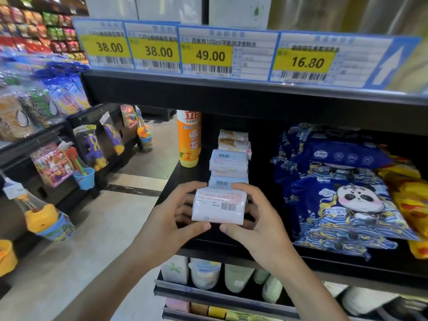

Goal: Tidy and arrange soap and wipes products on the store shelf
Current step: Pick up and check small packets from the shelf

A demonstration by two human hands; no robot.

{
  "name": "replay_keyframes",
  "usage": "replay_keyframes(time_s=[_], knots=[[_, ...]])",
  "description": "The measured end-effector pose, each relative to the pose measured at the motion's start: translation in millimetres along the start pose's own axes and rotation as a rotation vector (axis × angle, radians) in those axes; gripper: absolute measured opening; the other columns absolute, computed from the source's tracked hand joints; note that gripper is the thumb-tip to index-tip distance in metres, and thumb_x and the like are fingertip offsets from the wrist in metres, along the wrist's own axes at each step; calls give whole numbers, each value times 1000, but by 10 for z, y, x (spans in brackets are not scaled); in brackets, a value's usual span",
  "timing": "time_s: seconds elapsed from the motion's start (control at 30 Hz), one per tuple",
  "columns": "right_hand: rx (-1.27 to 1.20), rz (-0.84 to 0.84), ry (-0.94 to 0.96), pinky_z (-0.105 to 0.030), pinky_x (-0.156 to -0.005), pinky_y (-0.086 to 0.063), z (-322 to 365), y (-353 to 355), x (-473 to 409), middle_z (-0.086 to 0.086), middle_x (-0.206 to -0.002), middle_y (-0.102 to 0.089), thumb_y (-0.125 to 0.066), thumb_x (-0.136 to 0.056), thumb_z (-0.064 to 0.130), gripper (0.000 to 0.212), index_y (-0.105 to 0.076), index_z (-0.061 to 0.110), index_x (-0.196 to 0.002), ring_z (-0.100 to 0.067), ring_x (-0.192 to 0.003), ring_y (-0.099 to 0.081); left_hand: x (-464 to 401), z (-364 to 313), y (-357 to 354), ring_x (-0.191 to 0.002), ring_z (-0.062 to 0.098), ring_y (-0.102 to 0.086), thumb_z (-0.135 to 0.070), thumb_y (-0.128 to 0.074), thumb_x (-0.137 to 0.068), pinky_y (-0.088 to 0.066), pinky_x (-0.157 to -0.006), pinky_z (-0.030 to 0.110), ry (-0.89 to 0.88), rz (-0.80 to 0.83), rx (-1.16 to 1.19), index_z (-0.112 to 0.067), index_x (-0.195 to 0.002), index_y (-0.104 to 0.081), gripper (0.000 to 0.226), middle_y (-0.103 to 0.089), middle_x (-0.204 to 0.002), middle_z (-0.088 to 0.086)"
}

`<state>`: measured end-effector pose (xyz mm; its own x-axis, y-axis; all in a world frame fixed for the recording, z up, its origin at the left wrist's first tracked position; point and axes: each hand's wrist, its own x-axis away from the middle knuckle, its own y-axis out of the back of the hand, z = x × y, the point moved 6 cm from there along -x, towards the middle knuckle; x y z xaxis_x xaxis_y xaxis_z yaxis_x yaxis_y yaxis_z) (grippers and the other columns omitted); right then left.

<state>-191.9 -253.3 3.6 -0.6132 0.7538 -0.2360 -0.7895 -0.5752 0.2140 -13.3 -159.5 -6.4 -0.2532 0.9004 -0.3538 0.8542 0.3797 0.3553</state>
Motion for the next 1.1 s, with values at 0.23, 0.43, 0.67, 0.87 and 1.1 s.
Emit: replay_keyframes(time_s=[0.23,0.43,0.67,0.87,1.1], knots=[[-2,36,-40,-33,-94,-58,-10,5,9,16,-125,-69,-88,-76,7,73,-58,45,-131,-10,-116,-66,18,-17,7,-117,14,-68,-38,-82,-80,-54,-88,16,-4,43,6,-49,-147,-41,80,-67,-133,-17],[33,44,-60,-22,-85,-55,47,-25,0,17,-125,-70,-89,-72,30,66,-59,50,-127,-11,-108,-68,19,-19,12,-129,12,-60,-19,-83,-78,-58,-95,27,-12,56,-34,-54,-153,-31,98,-58,-143,-22],[7,39,-89,-20,-81,-54,117,-74,7,12,-115,-74,-86,-67,47,55,-67,49,-118,-11,-98,-70,14,-98,47,-137,14,-55,-8,-81,-87,-54,-96,18,-140,22,-19,-48,-140,-53,73,-56,-145,-14],[-40,31,-94,-33,-93,-58,88,-71,26,12,-121,-72,-85,-72,47,57,-66,40,-126,-15,-109,-68,-6,-129,60,-134,18,-56,-29,-74,-86,-53,-98,21,-116,44,58,-40,-136,-60,53,-61,-139,-11],[-43,76,2,-21,-101,-50,133,-32,72,12,-142,-58,-84,-84,24,65,-55,39,-139,-7,-130,-56,-38,-124,19,-125,21,-65,-22,-76,-91,-56,-97,27,-16,64,121,-35,-135,-61,47,-70,-129,-4]])
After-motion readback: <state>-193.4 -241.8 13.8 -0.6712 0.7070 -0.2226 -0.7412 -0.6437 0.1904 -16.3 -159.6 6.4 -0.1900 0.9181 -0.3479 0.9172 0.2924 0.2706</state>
